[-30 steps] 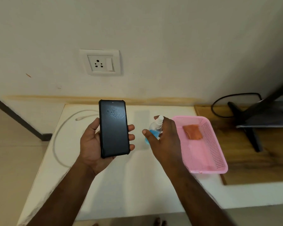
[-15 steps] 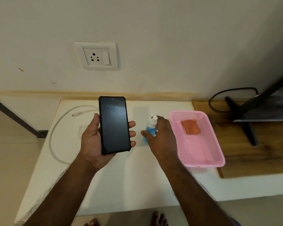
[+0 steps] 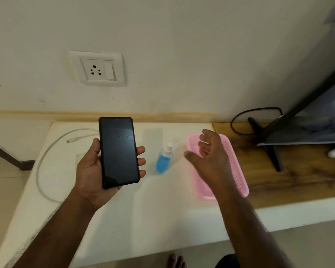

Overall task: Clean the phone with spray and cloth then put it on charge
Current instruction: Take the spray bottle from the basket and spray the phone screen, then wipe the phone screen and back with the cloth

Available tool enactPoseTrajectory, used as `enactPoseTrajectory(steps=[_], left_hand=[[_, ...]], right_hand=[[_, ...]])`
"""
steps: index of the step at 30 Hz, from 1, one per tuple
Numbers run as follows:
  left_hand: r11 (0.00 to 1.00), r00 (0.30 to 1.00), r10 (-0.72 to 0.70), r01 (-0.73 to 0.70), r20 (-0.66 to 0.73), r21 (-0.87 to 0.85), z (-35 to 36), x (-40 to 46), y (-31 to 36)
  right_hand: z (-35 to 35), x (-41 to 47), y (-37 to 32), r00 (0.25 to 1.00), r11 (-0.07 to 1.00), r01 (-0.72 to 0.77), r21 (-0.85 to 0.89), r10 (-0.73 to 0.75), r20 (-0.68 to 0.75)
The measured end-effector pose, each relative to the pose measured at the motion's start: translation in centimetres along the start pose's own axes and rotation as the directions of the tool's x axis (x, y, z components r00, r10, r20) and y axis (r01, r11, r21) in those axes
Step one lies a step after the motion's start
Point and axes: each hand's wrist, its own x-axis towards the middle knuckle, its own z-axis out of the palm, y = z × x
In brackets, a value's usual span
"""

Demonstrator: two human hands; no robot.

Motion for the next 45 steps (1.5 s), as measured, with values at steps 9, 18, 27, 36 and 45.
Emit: enactPoseTrajectory(steps=[9, 18, 27, 36, 45], left_hand=[[1.000, 1.000, -0.003, 0.003, -0.008, -0.021, 0.6, -0.1, -0.1], [1.000, 0.999, -0.015, 0.014, -0.029, -0.011, 0.7, 0.0, -0.3], [1.000, 1.000, -0.013, 0.013, -0.005, -0.008, 0.6, 0.1, -0.3], [1.000, 0.995, 0.012, -0.011, 0.099, -0.012, 0.2, 0.1, -0.1], [1.000, 0.995, 0.015, -0.015, 0.096, -0.004, 0.8, -0.6, 0.4]], right_hand=[[-0.4, 5.9, 4.7, 0.997, 0.801, -0.075, -0.594, 0.075, -0.026], [1.3, 6.9, 7.2, 0.987, 0.814, -0.100, -0.572, 0.011, -0.157], [-0.6, 6.9, 4.2, 0.978, 0.912, -0.092, -0.400, 0.007, -0.209], [-1.7, 1.8, -5.5, 0.913, 0.389, -0.398, 0.831, 0.260, 0.316], [3.1, -1.1, -8.2, 0.923, 0.604, -0.379, 0.701, 0.193, 0.333]])
